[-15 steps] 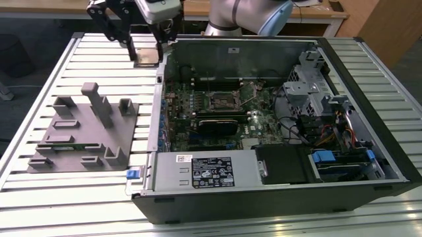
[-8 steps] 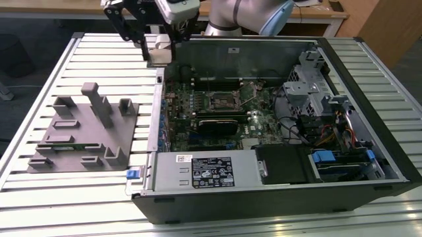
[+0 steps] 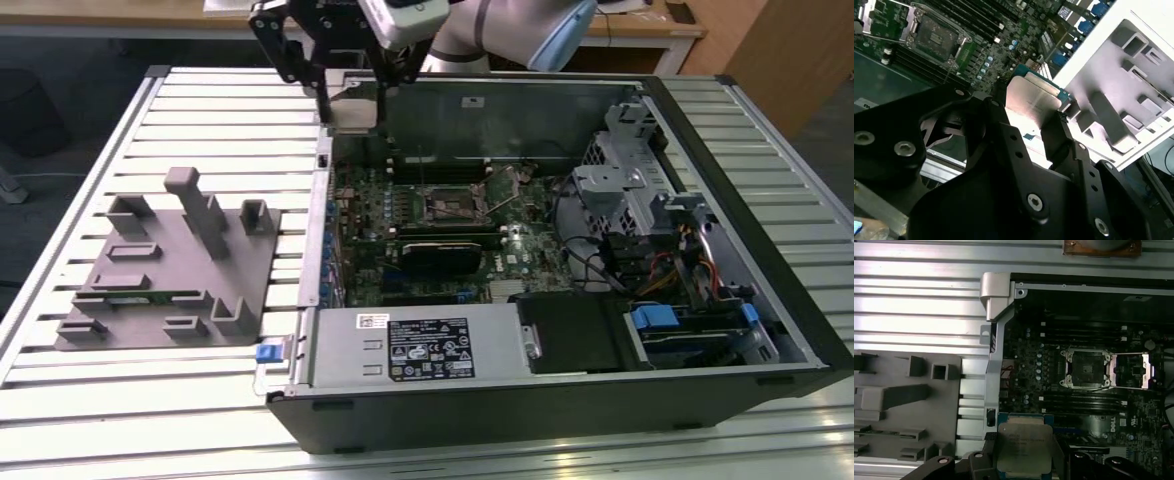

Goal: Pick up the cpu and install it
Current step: 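Pick up the cpu and move it towards the insertion slot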

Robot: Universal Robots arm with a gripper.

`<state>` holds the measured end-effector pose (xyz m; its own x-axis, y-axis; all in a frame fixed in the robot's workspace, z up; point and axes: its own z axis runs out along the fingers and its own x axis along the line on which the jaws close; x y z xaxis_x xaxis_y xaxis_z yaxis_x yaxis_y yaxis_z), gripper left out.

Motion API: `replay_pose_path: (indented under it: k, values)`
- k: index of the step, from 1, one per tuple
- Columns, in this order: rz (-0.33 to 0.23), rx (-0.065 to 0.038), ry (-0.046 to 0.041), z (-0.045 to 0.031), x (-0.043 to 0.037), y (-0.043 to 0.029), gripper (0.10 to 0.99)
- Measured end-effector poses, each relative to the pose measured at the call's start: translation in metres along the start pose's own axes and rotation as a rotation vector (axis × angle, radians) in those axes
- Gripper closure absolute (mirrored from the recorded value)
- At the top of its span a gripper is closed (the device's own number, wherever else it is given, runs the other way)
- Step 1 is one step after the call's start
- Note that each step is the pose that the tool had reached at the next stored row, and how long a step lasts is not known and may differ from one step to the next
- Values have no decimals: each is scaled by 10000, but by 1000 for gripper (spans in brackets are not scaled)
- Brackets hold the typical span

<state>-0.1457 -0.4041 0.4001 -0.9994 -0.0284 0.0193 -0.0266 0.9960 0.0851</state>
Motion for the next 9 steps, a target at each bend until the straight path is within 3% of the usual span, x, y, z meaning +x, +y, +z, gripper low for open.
replay_pose_path:
  k: [9]
  values:
    - [1,-6,8,-6,-290,-8,557]
